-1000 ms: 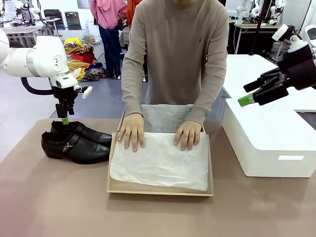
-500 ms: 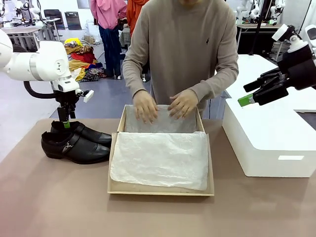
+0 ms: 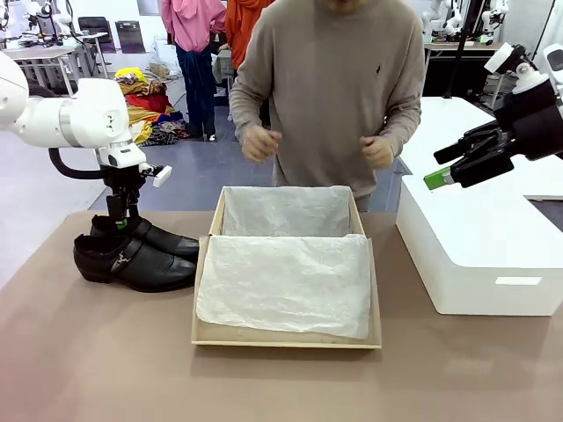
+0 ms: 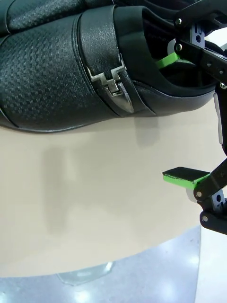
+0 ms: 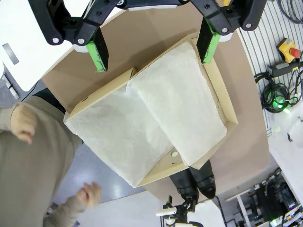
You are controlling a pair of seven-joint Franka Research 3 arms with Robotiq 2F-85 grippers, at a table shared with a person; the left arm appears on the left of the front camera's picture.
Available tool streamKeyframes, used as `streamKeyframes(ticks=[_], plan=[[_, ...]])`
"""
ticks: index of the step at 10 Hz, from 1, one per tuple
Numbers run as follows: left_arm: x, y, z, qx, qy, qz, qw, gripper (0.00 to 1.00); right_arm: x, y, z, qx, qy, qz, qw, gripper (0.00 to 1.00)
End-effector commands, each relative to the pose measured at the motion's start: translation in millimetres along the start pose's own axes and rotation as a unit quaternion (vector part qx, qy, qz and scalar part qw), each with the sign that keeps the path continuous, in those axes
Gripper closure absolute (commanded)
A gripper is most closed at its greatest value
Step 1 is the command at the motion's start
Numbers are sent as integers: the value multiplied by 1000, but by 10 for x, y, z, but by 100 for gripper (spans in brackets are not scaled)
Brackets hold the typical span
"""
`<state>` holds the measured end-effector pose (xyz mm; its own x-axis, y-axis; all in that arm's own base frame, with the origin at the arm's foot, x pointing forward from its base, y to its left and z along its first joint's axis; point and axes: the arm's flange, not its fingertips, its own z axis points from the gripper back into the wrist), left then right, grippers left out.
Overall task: Pack the shoes into the box.
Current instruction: Place one shoe of the Shoes into the Shoes Box.
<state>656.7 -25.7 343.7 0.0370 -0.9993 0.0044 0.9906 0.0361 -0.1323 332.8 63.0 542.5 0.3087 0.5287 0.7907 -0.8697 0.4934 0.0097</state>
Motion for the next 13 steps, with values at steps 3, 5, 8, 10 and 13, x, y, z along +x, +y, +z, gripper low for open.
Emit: streamKeyframes(ticks=[3,5,8,10,13], plan=[[-16,49,5,-23,1,3,1000,5,7,-38,-14,6,-11,11,1000,0],[-22,42,0,-37,-7,4,999,43,7,-38,-14,6,-11,11,1000,0],[-30,31,7,-38,-2,7,999,100,7,-38,-14,6,-11,11,1000,0],[-41,27,17,-33,3,7,999,100,7,-38,-14,6,-11,11,1000,0],[-55,31,22,-29,11,9,999,100,7,-38,-14,6,-11,11,1000,0]])
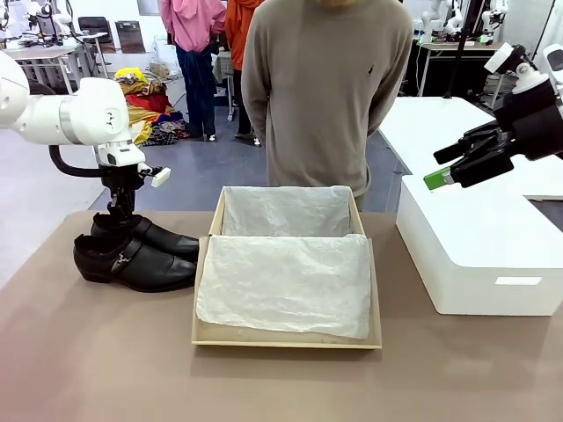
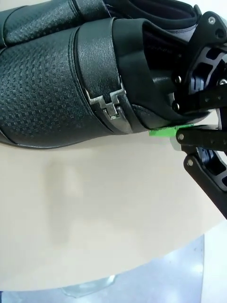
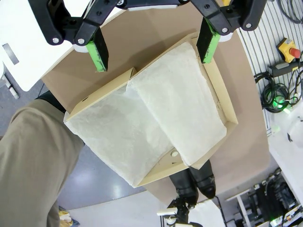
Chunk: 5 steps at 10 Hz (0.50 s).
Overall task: Pack the shoes into the box.
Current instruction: Place one shoe of the Shoes into the Shoes Box.
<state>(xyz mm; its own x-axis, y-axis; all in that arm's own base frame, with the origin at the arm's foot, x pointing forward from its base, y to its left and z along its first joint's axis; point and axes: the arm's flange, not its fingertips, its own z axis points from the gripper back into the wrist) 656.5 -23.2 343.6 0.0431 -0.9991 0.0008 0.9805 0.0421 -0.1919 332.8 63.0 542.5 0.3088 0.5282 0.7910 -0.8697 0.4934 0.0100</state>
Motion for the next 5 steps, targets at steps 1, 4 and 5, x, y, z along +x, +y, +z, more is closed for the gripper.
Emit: streamKeyframes(ticks=[1,4,5], plan=[[-37,30,27,2,11,8,1000,100,7,-38,-14,6,-10,12,1000,0],[-54,5,93,11,16,11,1000,100,7,-38,-14,6,-10,12,1000,0],[-77,-23,195,22,14,15,1000,100,7,-38,-14,6,-10,12,1000,0]])
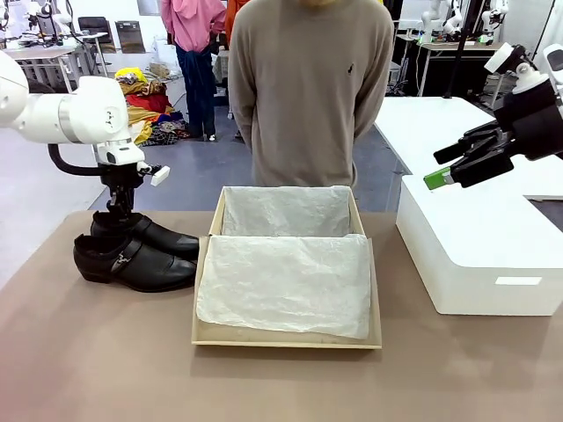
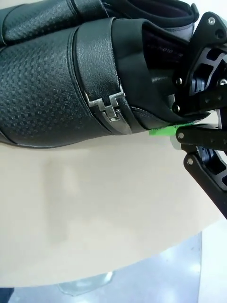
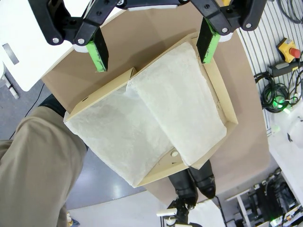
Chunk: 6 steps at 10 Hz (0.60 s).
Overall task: Pack the shoes into the box.
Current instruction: Place one shoe of the Shoes into the Shoes Box.
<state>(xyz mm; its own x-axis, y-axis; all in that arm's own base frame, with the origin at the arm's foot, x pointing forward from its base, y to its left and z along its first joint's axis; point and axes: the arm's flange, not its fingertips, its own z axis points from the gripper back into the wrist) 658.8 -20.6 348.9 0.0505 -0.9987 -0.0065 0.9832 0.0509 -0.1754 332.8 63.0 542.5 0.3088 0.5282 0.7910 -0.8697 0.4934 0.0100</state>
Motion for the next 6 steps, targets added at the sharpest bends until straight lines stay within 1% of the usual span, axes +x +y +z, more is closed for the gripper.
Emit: streamKeyframes(ticks=[1,2,4,6], plan=[[-103,-47,315,30,2,30,999,100,7,-37,-14,6,-10,12,1000,0],[-161,-29,462,49,0,54,997,100,7,-37,-14,6,-10,12,1000,0],[-248,-12,742,85,16,65,994,100,7,-37,-14,6,-10,12,1000,0],[-327,-63,1126,135,27,78,987,100,7,-37,-14,6,-10,12,1000,0]])
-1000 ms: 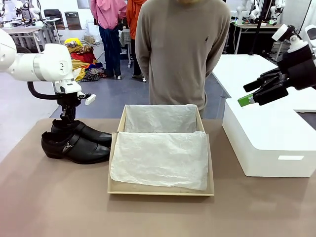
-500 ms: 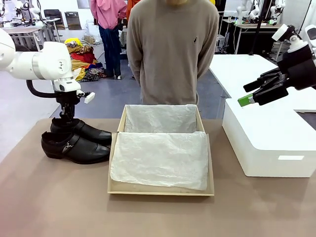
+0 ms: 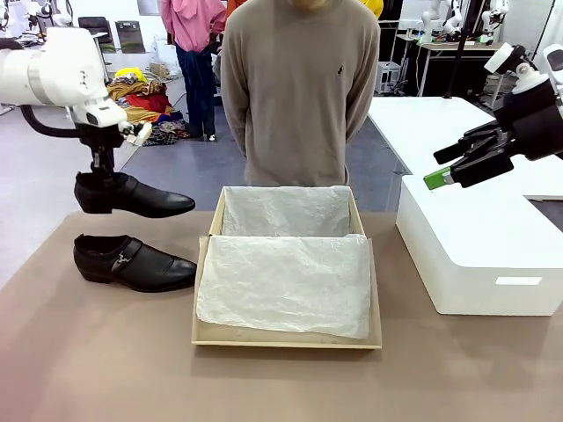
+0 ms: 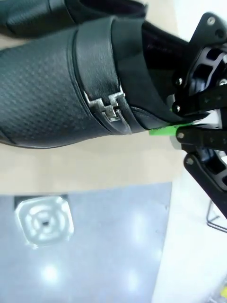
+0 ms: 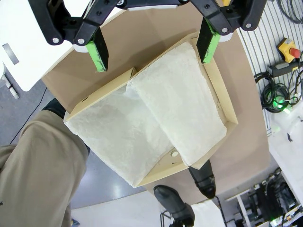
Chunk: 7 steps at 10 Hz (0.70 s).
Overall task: Pack the shoes into the box.
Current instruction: Place one shoe of the Shoes into the Shoes Box.
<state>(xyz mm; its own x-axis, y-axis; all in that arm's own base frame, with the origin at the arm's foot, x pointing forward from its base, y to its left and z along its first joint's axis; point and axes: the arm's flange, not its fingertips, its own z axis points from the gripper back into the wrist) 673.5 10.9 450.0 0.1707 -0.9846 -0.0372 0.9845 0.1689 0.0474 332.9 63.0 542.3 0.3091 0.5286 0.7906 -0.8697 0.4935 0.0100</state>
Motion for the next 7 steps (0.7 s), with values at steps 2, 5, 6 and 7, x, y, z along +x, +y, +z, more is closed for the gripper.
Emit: streamKeyframes(ticks=[2,5,6,7], plan=[[1,-91,470,47,-3,29,998,100,8,-37,-13,6,-11,12,1000,0],[292,-317,746,8,-14,44,999,100,8,-37,-13,6,-11,12,1000,0],[408,-414,790,-6,-20,52,998,100,8,-37,-13,6,-11,12,1000,0],[530,-517,825,-10,-25,54,998,100,8,-37,-13,6,-11,12,1000,0]])
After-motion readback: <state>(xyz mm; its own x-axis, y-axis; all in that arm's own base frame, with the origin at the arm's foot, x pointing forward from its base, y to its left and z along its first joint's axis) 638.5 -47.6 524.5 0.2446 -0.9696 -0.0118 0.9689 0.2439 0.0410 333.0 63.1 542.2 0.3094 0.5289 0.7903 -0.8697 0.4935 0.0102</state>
